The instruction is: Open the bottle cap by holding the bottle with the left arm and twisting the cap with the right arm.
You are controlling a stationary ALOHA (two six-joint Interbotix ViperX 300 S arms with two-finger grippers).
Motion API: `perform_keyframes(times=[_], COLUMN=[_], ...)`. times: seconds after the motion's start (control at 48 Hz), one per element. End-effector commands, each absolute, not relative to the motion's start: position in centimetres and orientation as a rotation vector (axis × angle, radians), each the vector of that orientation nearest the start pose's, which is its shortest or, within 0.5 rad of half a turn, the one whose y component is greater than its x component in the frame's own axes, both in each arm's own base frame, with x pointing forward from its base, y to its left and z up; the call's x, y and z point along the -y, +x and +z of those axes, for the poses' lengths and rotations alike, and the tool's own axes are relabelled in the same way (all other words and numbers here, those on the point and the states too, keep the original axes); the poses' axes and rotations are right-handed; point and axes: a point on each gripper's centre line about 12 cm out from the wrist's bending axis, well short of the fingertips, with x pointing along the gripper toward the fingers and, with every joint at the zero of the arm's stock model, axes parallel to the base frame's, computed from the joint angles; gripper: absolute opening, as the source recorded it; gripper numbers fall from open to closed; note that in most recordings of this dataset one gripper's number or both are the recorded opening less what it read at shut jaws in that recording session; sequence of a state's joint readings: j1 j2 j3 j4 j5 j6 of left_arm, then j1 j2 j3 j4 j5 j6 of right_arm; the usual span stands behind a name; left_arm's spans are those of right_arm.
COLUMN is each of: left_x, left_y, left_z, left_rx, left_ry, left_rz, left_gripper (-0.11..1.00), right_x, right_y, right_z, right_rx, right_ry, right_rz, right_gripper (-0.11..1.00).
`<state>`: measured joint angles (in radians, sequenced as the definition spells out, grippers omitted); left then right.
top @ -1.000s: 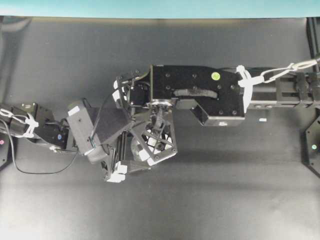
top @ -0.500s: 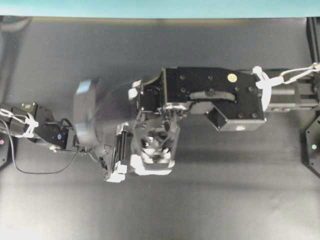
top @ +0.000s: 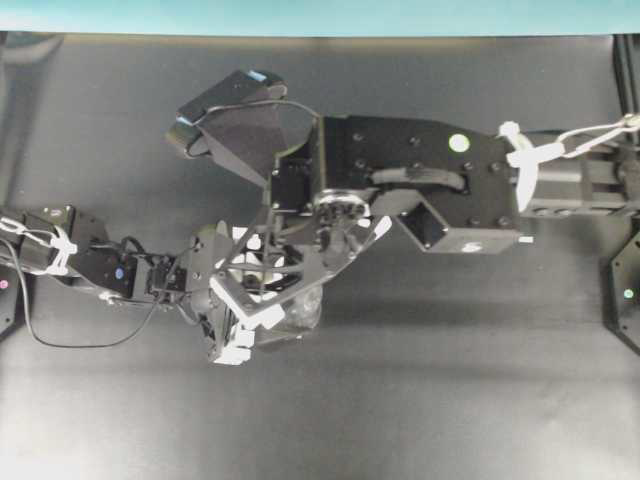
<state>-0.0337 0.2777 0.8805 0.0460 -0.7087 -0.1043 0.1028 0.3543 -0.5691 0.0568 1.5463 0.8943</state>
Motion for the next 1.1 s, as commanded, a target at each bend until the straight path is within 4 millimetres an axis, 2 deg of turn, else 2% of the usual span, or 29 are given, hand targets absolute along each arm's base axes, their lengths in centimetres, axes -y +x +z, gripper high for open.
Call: perform_keyframes(times=[0.0, 0.208, 0.583, 0.875, 1.041, 1.083], left_x=[1.6, 1.6, 1.6, 1.5, 1.5, 1.5], left_y=[36.2, 36.2, 36.1, 36.2, 36.2, 36.1], left_z=[6.5, 6.5, 6.4, 6.5, 6.5, 6.5], left_rx=[-0.492, -0.494, -0.494, -0.493, -0.492, -0.493], left_ry=[-0.072, -0.072, -0.072, -0.073, -0.072, -0.073], left_rz=[-0.043, -0.043, -0.043, -0.04, -0.041, -0.04], left_gripper=[0.83, 0.83, 0.83, 0.83, 0.83, 0.83], right_x=[-5.7, -4.9, -4.4, -4.5, -4.5, -4.6], right_y=[48.3, 49.1, 48.8, 48.5, 48.5, 48.5], right_z=[33.3, 31.5, 30.1, 29.2, 29.0, 29.1], right_rx=[-1.283, -1.313, -1.35, -1.387, -1.39, -1.392], right_ry=[0.735, 0.731, 0.727, 0.681, 0.654, 0.645], right_rz=[-0.472, -0.499, -0.521, -0.499, -0.468, -0.455], right_gripper=[0.8, 0.79, 0.75, 0.59, 0.38, 0.37])
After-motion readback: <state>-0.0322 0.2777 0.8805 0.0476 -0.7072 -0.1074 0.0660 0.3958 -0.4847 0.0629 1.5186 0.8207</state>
